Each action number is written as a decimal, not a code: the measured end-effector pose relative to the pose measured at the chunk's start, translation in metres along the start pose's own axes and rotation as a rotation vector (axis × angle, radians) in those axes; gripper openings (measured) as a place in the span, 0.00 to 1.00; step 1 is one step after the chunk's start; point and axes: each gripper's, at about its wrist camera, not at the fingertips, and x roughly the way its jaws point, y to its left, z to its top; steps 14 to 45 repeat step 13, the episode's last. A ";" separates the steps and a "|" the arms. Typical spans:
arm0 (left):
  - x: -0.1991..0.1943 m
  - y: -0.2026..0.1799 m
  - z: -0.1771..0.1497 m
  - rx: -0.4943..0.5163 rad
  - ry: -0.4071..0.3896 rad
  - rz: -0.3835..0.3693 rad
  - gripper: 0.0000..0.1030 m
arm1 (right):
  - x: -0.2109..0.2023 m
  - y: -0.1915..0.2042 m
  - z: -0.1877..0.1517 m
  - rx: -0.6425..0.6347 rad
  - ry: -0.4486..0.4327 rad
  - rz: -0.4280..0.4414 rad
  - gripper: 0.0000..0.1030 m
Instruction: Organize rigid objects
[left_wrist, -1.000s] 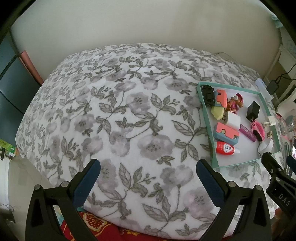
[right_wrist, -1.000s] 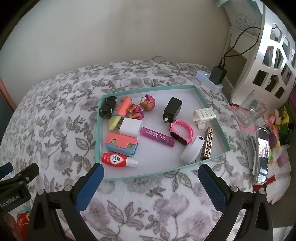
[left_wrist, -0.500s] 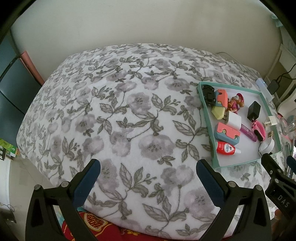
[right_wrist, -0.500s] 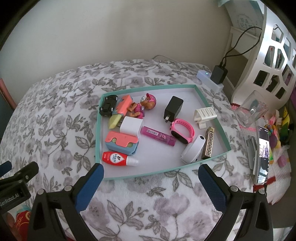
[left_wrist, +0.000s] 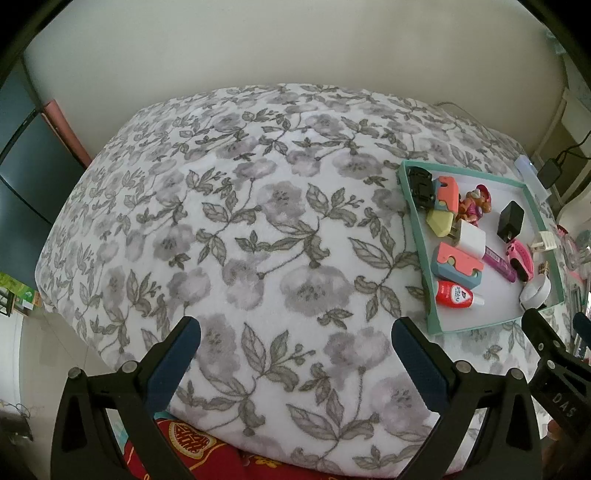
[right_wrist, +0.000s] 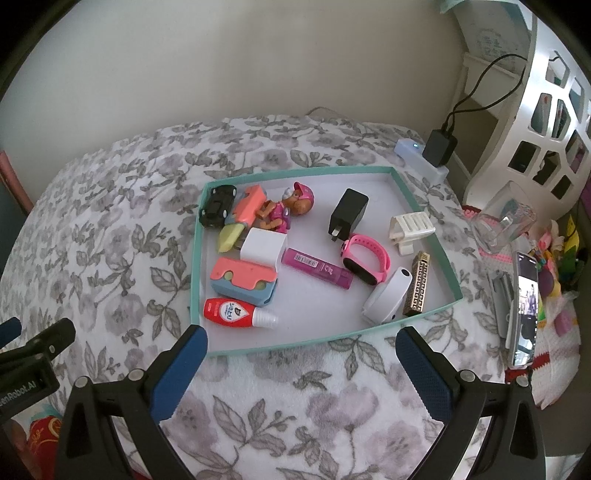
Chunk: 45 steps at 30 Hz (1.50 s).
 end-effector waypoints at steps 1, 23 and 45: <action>0.000 0.000 0.000 0.001 0.000 0.000 1.00 | 0.000 0.000 0.000 -0.002 0.001 0.000 1.00; -0.008 -0.003 0.000 0.011 -0.025 -0.013 1.00 | 0.000 0.001 0.000 0.000 0.001 0.001 1.00; -0.008 -0.003 0.000 0.011 -0.025 -0.013 1.00 | 0.000 0.001 0.000 0.000 0.001 0.001 1.00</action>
